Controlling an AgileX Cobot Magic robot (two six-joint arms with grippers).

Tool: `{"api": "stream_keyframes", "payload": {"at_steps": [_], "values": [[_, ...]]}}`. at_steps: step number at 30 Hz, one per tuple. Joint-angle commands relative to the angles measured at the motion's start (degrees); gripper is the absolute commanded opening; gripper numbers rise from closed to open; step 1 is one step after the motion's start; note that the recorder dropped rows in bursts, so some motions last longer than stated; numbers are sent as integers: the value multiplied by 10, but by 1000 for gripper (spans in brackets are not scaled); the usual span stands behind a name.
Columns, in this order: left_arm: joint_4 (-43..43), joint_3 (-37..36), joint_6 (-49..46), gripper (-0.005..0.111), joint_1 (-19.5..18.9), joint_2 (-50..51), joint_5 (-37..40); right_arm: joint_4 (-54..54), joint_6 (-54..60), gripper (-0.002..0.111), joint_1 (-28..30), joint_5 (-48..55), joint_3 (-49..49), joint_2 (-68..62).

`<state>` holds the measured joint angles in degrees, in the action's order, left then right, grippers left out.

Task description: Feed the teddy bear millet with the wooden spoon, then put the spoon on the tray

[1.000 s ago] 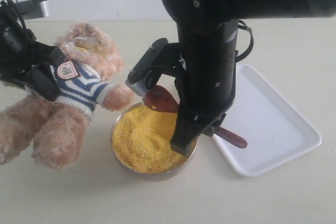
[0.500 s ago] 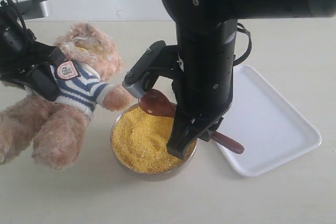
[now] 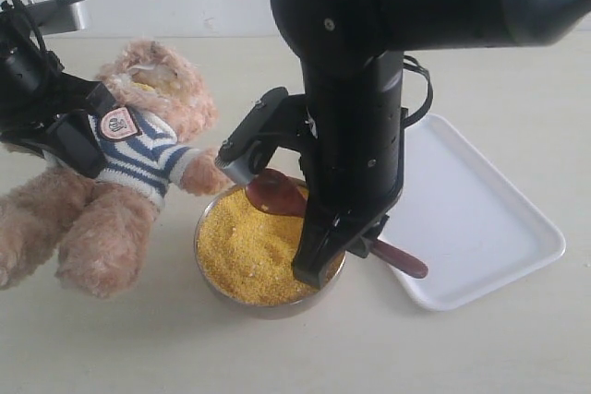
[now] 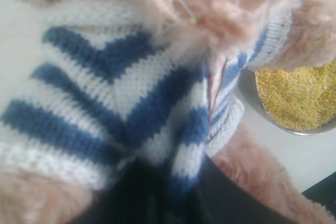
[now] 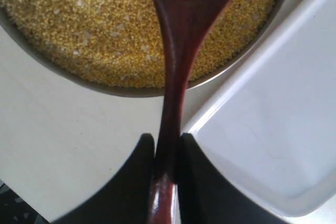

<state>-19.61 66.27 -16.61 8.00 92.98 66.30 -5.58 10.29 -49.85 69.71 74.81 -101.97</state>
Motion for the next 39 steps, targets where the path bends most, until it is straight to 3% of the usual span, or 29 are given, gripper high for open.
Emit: {"api": "stream_keyframes", "payload": {"at_steps": [1,22,30,39], "values": [[-11,2,-6,4,-1,-6,-3,-2,4,0,2,2,4,-3],[-11,2,-6,4,-1,-6,-1,-104,-57,0,0,2,4,-39],[-11,2,-6,4,-1,-6,-1,-126,-68,0,-50,2,4,-52],[-11,2,-6,4,-1,-6,-1,-158,-99,0,-62,2,4,-66]]}}
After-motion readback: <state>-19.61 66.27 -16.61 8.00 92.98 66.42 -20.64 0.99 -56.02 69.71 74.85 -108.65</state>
